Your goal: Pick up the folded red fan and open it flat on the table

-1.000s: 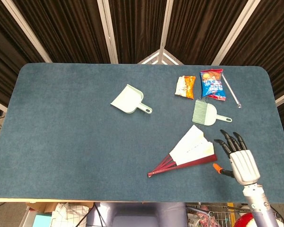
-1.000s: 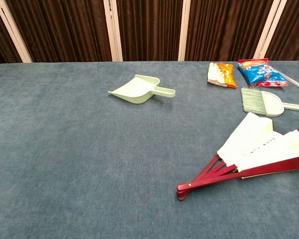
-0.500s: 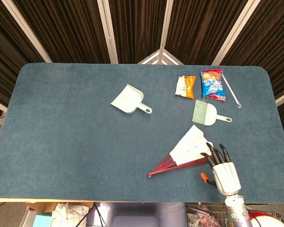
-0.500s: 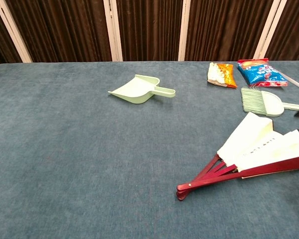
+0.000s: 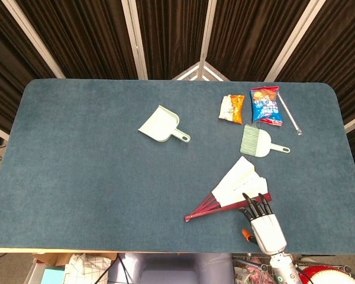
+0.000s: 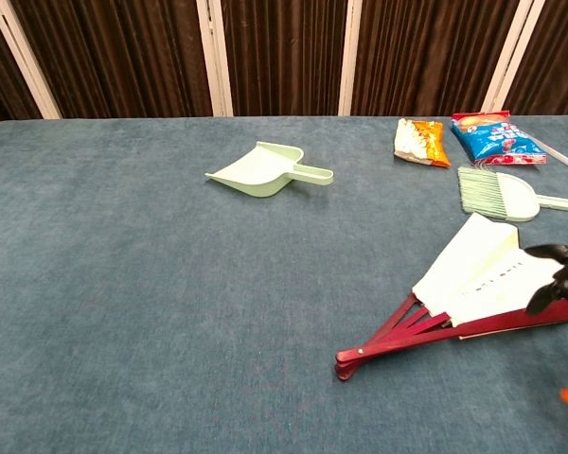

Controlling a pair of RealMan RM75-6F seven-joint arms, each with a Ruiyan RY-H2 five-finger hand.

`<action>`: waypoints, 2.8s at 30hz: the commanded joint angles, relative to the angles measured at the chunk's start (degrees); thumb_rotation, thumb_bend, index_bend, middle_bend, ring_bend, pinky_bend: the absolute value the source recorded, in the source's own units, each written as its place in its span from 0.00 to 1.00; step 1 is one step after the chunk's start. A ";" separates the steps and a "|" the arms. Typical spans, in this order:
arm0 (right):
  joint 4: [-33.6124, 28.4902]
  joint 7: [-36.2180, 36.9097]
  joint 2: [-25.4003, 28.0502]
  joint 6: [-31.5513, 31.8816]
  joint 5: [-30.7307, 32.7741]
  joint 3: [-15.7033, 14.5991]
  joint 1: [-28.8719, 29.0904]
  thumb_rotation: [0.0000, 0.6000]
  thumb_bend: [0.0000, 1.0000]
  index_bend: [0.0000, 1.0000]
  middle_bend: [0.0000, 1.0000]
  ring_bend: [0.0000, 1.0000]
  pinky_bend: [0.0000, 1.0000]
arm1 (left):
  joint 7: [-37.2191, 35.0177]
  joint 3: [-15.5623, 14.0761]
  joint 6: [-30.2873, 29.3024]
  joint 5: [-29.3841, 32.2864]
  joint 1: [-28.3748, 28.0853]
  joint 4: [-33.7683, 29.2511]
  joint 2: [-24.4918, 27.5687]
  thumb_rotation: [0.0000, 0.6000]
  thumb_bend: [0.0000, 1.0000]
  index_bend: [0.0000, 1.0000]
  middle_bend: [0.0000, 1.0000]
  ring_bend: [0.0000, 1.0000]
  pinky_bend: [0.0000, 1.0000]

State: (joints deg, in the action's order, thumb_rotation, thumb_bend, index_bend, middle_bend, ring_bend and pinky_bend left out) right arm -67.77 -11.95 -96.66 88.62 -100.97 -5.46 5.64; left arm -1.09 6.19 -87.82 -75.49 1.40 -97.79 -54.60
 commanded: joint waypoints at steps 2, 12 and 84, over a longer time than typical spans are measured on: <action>2.02 -0.58 -2.11 -1.62 -0.02 0.52 1.03 1.00 0.21 0.38 0.11 0.22 0.10 | 0.23 0.02 -0.11 0.02 -0.02 -0.05 -0.12 1.00 0.16 0.11 0.00 0.00 0.06; 5.82 -0.67 -6.44 -3.88 1.35 3.50 3.64 1.00 0.23 0.38 0.11 0.22 0.10 | 0.07 0.32 0.26 0.96 -0.11 0.18 -0.16 1.00 0.16 0.11 0.00 0.00 0.06; 12.20 8.62 -6.13 1.05 3.87 6.13 8.84 1.00 0.41 0.84 0.19 0.29 0.15 | 3.90 -0.16 1.71 2.29 -1.04 -0.85 -0.99 1.00 0.16 0.11 0.00 0.00 0.06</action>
State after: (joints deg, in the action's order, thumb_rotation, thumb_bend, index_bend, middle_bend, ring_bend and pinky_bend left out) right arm -55.20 -3.14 -103.11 89.67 -97.10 0.59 14.37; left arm 2.81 6.02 -86.10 -73.20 0.34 -98.64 -55.60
